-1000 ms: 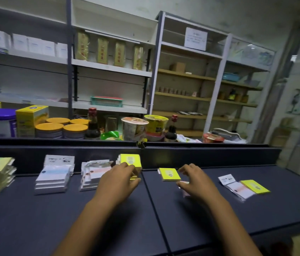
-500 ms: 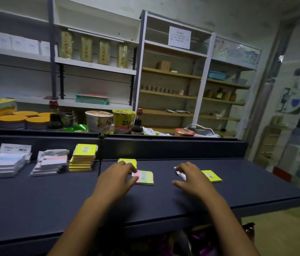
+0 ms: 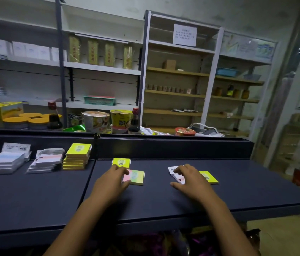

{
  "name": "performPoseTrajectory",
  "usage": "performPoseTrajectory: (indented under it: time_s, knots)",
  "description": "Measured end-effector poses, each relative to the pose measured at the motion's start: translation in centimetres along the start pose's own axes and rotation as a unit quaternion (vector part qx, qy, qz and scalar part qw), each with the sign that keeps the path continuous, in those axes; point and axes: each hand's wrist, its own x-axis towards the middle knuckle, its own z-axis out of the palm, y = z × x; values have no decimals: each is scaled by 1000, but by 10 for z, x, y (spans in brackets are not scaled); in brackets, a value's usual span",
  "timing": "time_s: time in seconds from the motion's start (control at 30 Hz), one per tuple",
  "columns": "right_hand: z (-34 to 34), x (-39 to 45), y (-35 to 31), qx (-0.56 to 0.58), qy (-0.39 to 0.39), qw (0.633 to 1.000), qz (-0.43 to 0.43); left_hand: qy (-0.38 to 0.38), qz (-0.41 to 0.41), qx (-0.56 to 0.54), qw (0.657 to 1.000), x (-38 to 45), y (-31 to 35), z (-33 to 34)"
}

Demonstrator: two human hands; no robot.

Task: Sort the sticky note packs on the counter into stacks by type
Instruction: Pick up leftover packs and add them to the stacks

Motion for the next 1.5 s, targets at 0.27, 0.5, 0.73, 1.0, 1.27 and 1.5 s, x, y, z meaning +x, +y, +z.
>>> performPoseTrajectory:
  time_s: [0.27,0.5,0.73,1.0,1.27,1.5]
  knots:
    - [7,10,6,12,-3,1000,13,-115,-53,-42,991,47,-30,25]
    - [10,17,8,14,-1,1000,25,-193,-55,-76,977,75,-46,30]
    - [11,18,8,16,-1,999,33,-176,-44,-73,981,82,-51,37]
    - [5,15,7,34,12,999,41,-30,-10,-267,963,66,-36,35]
    - [-1,13,20,68,25,996,43,29,4,-501,865,27,20,35]
    - [-9,19,56,94,9,995,30,81,-7,-517,852,14,59,66]
